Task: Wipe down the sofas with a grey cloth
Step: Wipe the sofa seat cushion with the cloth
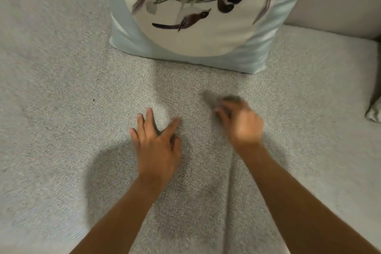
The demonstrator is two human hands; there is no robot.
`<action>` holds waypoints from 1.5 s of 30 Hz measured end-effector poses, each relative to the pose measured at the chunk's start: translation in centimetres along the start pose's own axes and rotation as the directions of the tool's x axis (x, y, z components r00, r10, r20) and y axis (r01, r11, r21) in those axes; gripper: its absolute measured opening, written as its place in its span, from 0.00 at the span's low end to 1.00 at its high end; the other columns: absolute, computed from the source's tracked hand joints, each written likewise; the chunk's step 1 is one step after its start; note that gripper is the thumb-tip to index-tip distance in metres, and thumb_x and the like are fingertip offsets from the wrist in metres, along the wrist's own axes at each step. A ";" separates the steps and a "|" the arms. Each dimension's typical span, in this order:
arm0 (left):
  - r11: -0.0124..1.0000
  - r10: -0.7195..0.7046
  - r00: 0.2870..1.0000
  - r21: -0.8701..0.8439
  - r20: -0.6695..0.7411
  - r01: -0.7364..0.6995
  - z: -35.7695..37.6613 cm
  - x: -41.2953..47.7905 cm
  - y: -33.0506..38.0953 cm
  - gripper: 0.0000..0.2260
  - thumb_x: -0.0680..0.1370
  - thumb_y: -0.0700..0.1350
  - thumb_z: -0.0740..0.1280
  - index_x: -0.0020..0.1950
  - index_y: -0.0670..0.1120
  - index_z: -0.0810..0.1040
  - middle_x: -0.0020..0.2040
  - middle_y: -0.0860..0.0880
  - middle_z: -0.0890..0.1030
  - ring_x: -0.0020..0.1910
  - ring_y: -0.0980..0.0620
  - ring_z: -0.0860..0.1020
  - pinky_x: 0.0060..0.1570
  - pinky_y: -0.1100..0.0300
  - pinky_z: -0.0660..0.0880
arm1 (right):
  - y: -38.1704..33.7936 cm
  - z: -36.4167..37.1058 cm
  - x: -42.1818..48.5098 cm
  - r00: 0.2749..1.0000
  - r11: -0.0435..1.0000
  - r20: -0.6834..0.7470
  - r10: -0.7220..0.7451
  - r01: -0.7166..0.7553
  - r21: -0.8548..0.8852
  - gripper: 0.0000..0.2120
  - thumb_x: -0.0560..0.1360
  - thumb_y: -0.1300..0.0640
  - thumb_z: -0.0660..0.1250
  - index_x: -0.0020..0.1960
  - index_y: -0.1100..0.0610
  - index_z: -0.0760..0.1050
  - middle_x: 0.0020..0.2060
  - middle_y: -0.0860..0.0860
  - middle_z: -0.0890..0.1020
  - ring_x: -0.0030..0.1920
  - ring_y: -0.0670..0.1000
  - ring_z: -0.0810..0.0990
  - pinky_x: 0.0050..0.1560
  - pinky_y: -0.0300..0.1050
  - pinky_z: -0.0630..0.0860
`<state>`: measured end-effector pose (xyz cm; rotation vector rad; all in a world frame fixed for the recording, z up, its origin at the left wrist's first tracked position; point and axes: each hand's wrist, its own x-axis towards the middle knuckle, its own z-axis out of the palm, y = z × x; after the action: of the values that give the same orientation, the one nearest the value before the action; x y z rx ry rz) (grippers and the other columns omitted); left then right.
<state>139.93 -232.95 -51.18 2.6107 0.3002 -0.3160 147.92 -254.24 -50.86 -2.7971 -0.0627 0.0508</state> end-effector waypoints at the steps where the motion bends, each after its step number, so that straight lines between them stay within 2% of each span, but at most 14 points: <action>1: 1.000 0.001 1.000 0.018 0.000 -0.001 0.1 -0.1 0.1 0.22 0.81 0.51 0.66 0.74 0.64 0.72 0.83 0.38 0.50 0.82 0.36 0.44 0.78 0.35 0.43 | 0.8 0.0 1.8 0.993 0.994 -0.041 0.110 -0.109 0.031 0.13 0.80 0.41 0.63 0.61 0.41 0.78 0.59 0.43 0.80 0.49 0.50 0.82 0.44 0.43 0.75; 4: 0.998 -0.013 1.000 0.061 0.019 0.011 0.6 -0.2 0.9 0.22 0.81 0.52 0.64 0.75 0.65 0.69 0.83 0.37 0.48 0.82 0.36 0.43 0.77 0.32 0.44 | 1.4 -0.1 2.3 0.965 0.970 -0.100 0.241 -0.237 0.056 0.12 0.81 0.44 0.63 0.60 0.45 0.78 0.55 0.45 0.79 0.49 0.51 0.81 0.43 0.41 0.69; 12: 0.996 0.070 0.991 0.046 0.114 -0.075 1.8 -0.2 4.6 0.21 0.82 0.54 0.62 0.75 0.67 0.68 0.84 0.40 0.42 0.82 0.40 0.36 0.76 0.31 0.38 | 3.8 -1.1 -5.8 0.998 0.996 0.061 -0.010 0.015 -0.090 0.14 0.79 0.41 0.65 0.60 0.46 0.80 0.55 0.46 0.81 0.37 0.53 0.83 0.33 0.43 0.77; 15: 0.992 0.095 0.989 0.075 0.114 -0.103 2.7 -0.2 5.5 0.21 0.82 0.54 0.60 0.75 0.66 0.68 0.84 0.41 0.44 0.82 0.41 0.37 0.76 0.30 0.39 | 4.0 -1.8 -1.9 0.990 0.989 0.069 0.121 -0.114 -0.095 0.15 0.79 0.41 0.65 0.62 0.45 0.79 0.58 0.47 0.80 0.46 0.55 0.83 0.42 0.45 0.75; 17: 0.994 0.078 0.991 0.069 0.106 -0.086 2.8 -0.2 5.6 0.21 0.82 0.54 0.60 0.75 0.66 0.68 0.84 0.41 0.45 0.82 0.40 0.38 0.76 0.29 0.39 | 3.0 -1.3 -3.0 0.996 0.995 0.027 0.089 -0.088 -0.037 0.14 0.80 0.43 0.64 0.60 0.47 0.80 0.57 0.47 0.81 0.43 0.52 0.84 0.38 0.41 0.74; 22: 0.995 0.054 0.984 0.076 0.169 -0.068 2.0 -1.0 5.7 0.22 0.83 0.53 0.60 0.77 0.67 0.65 0.84 0.44 0.41 0.82 0.41 0.35 0.77 0.31 0.39 | 2.0 -0.8 -19.4 0.953 0.979 0.255 -0.166 0.128 0.160 0.13 0.80 0.45 0.62 0.63 0.41 0.79 0.58 0.41 0.81 0.43 0.44 0.83 0.33 0.39 0.80; 25: 0.995 0.041 0.982 0.084 0.185 -0.057 1.8 -1.6 6.1 0.22 0.84 0.53 0.59 0.78 0.67 0.64 0.84 0.44 0.40 0.82 0.42 0.35 0.78 0.33 0.39 | 2.2 -1.5 -28.7 0.879 0.965 0.417 -0.230 0.152 0.212 0.14 0.79 0.46 0.59 0.46 0.42 0.84 0.45 0.39 0.83 0.37 0.41 0.82 0.29 0.37 0.79; 27: 0.994 0.023 0.981 0.097 0.192 -0.042 1.8 -1.9 6.5 0.22 0.84 0.54 0.58 0.78 0.67 0.63 0.84 0.43 0.40 0.82 0.41 0.36 0.78 0.33 0.39 | 3.6 -1.3 -31.7 0.869 0.968 0.444 -0.217 0.133 0.213 0.21 0.82 0.39 0.53 0.39 0.45 0.78 0.38 0.38 0.81 0.33 0.38 0.79 0.32 0.38 0.79; 29: 0.994 0.020 0.981 0.102 0.191 -0.041 2.2 -2.1 6.9 0.22 0.84 0.54 0.58 0.78 0.67 0.63 0.84 0.43 0.40 0.82 0.42 0.36 0.78 0.33 0.40 | 5.4 -1.7 -30.7 0.837 0.964 0.479 -0.264 0.206 0.170 0.15 0.78 0.30 0.54 0.44 0.36 0.74 0.41 0.31 0.76 0.34 0.34 0.77 0.38 0.26 0.75; 31: 0.994 0.028 0.983 0.100 0.184 -0.047 2.7 -2.2 7.1 0.22 0.84 0.54 0.59 0.78 0.67 0.63 0.84 0.43 0.40 0.82 0.42 0.36 0.78 0.34 0.39 | 7.5 -2.8 -25.8 0.910 0.966 0.327 -0.256 0.252 0.057 0.05 0.74 0.32 0.64 0.49 0.28 0.71 0.41 0.26 0.72 0.35 0.29 0.73 0.38 0.20 0.67; 32: 0.994 0.029 0.984 0.100 0.177 -0.048 3.0 -2.3 7.2 0.22 0.84 0.54 0.59 0.78 0.67 0.63 0.84 0.43 0.40 0.82 0.42 0.36 0.78 0.34 0.38 | 8.3 -3.5 -22.2 0.934 0.962 0.231 -0.272 0.260 0.080 0.09 0.73 0.39 0.69 0.53 0.31 0.75 0.47 0.28 0.76 0.39 0.31 0.77 0.40 0.24 0.71; 35: 0.995 0.034 0.992 0.087 0.118 -0.045 3.9 -2.4 7.5 0.22 0.83 0.53 0.61 0.77 0.66 0.67 0.84 0.40 0.44 0.83 0.40 0.39 0.77 0.32 0.39 | 11.0 -5.1 -11.1 1.000 0.998 -0.017 -0.022 0.021 -0.056 0.13 0.79 0.43 0.65 0.60 0.45 0.80 0.57 0.44 0.80 0.39 0.48 0.82 0.34 0.37 0.73; 38: 0.996 0.044 0.995 0.075 0.091 -0.051 4.2 -2.6 7.7 0.23 0.82 0.52 0.63 0.76 0.65 0.68 0.83 0.39 0.46 0.83 0.39 0.41 0.77 0.31 0.41 | 12.0 -4.4 -6.2 0.960 0.962 -0.092 0.263 -0.268 -0.045 0.19 0.81 0.40 0.60 0.64 0.48 0.79 0.59 0.48 0.79 0.44 0.54 0.82 0.39 0.41 0.72; 45: 0.996 0.060 0.991 0.055 0.123 -0.067 3.9 -2.4 10.0 0.20 0.82 0.51 0.64 0.74 0.63 0.73 0.84 0.40 0.47 0.83 0.40 0.41 0.78 0.34 0.42 | 8.0 -3.7 -17.6 0.971 0.968 0.162 0.175 -0.200 0.153 0.19 0.79 0.38 0.59 0.60 0.46 0.81 0.56 0.45 0.82 0.33 0.45 0.82 0.28 0.41 0.79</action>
<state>139.64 -243.78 -49.40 2.6390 0.1685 -0.4652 130.83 -263.86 -49.58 -2.6169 0.1642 0.2958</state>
